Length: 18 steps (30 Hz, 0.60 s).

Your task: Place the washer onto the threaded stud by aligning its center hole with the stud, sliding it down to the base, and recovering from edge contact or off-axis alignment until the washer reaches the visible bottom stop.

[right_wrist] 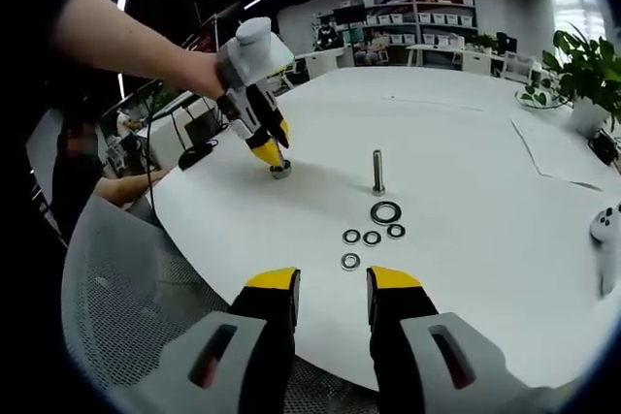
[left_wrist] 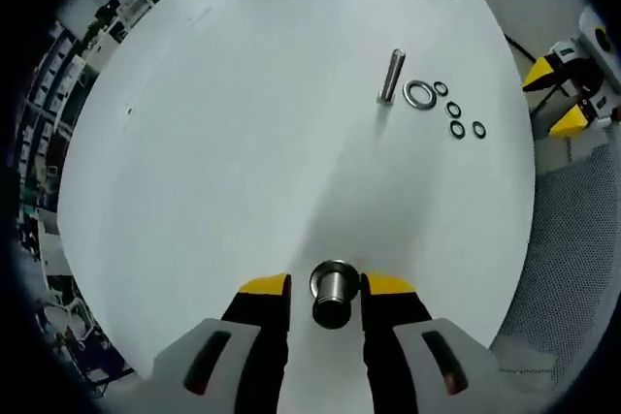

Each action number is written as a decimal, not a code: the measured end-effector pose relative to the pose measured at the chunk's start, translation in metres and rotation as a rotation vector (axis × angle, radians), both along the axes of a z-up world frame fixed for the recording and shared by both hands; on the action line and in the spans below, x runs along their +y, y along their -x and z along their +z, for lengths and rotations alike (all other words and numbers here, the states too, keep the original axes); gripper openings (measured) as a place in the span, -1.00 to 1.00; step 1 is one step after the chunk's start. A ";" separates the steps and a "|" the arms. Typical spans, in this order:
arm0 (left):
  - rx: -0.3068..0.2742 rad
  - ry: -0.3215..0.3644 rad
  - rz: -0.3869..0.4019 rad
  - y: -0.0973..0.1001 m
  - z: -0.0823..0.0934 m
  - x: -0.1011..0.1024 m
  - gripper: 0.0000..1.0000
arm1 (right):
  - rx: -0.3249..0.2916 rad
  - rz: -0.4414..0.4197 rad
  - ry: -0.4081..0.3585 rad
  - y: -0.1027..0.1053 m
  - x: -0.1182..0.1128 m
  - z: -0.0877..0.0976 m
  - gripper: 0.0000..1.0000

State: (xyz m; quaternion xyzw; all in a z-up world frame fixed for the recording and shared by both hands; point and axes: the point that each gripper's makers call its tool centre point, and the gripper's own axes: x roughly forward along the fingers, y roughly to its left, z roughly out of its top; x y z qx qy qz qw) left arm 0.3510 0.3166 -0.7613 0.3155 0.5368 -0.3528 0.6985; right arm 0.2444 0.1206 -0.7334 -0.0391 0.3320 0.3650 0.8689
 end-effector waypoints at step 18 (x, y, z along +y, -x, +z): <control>-0.117 0.136 -0.037 -0.004 0.051 -0.030 -0.44 | 0.012 0.012 0.064 0.002 -0.003 -0.007 -0.38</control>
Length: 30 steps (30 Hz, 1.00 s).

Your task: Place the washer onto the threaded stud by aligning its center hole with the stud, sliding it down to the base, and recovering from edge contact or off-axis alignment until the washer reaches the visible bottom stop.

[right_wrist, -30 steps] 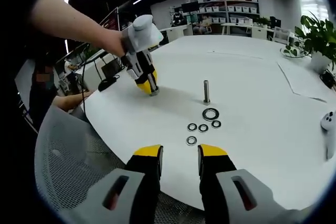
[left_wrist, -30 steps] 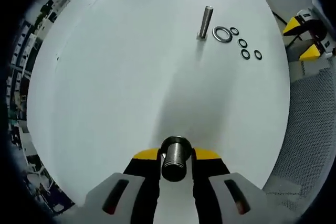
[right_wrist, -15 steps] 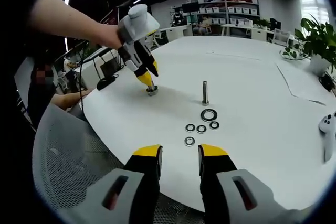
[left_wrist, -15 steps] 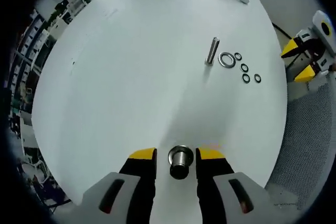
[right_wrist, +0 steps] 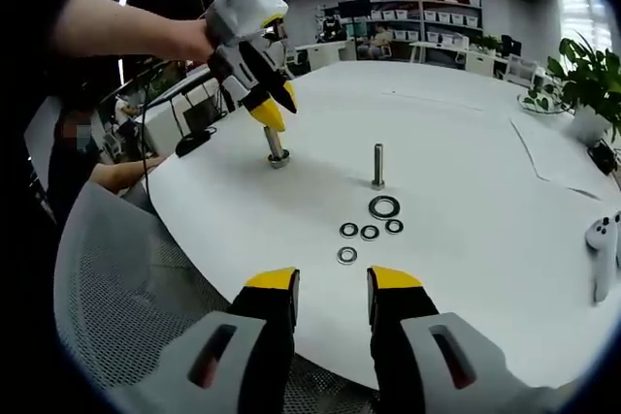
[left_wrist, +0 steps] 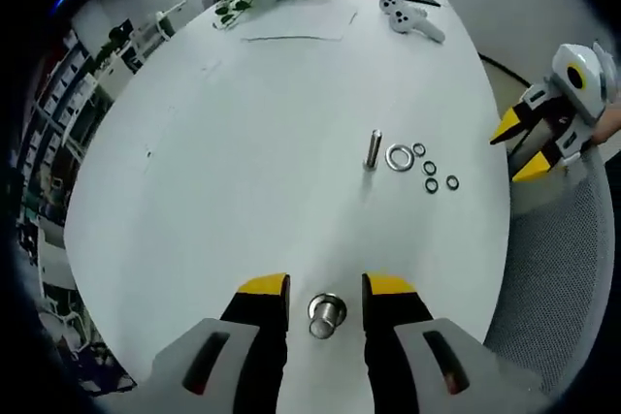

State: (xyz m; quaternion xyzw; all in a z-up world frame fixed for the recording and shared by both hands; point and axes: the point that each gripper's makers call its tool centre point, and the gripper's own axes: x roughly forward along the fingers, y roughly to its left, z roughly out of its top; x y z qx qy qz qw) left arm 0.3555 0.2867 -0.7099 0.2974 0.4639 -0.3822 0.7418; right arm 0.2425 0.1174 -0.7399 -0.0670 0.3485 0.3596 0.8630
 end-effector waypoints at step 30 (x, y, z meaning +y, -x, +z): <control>-0.083 0.094 -0.140 -0.010 0.065 -0.015 -0.50 | 0.014 -0.035 0.043 -0.001 -0.008 -0.006 -0.34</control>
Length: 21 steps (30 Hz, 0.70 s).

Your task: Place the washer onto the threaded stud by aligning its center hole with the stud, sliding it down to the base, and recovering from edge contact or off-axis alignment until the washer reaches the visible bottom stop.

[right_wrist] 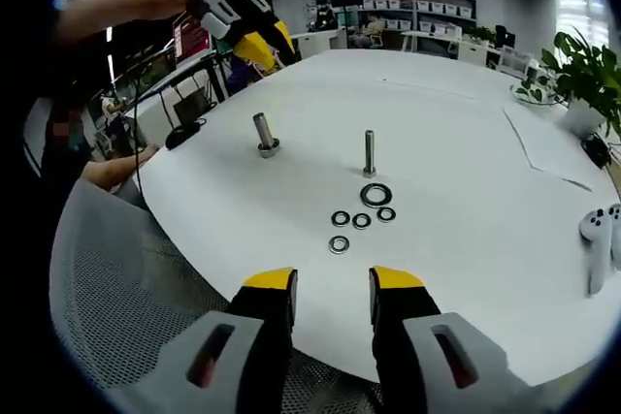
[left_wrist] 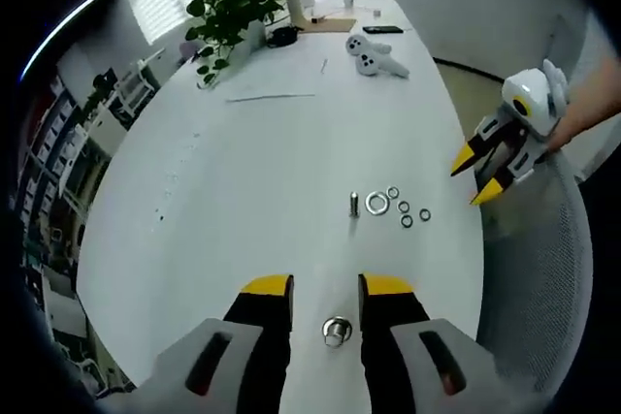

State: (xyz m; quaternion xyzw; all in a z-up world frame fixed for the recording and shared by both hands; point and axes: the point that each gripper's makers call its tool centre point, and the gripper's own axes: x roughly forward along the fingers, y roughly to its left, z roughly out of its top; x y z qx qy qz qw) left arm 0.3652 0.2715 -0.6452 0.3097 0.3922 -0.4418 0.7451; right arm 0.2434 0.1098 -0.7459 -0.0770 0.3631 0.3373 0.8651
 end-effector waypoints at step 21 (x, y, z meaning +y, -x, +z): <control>-0.006 -0.020 -0.108 -0.010 0.010 -0.044 -0.50 | -0.010 0.011 0.000 0.000 0.001 0.001 -0.34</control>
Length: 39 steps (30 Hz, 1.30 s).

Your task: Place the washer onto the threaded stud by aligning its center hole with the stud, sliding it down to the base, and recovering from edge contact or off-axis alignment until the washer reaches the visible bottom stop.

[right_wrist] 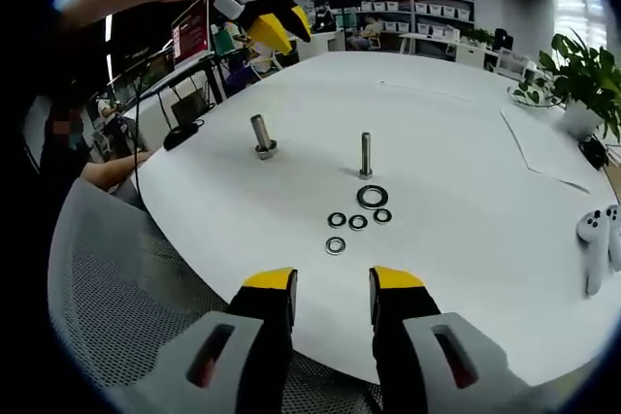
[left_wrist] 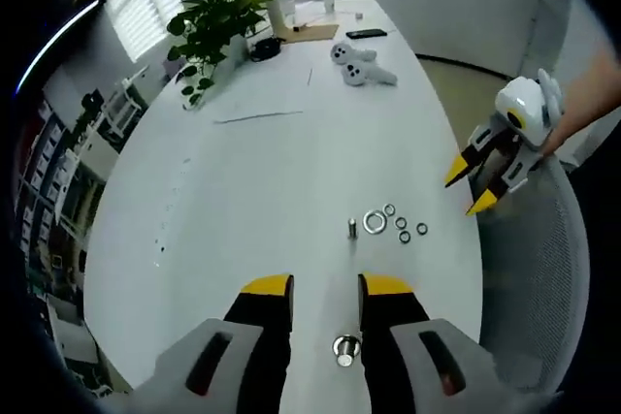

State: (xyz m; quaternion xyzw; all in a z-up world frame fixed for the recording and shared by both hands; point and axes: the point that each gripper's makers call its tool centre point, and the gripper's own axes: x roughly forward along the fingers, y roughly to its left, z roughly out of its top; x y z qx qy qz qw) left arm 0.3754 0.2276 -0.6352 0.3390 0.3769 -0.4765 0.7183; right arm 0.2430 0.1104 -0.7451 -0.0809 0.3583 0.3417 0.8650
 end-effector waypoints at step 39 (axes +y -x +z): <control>0.080 -0.173 -0.292 0.006 -0.050 -0.070 -0.49 | 0.001 -0.021 -0.038 -0.002 -0.001 0.002 -0.36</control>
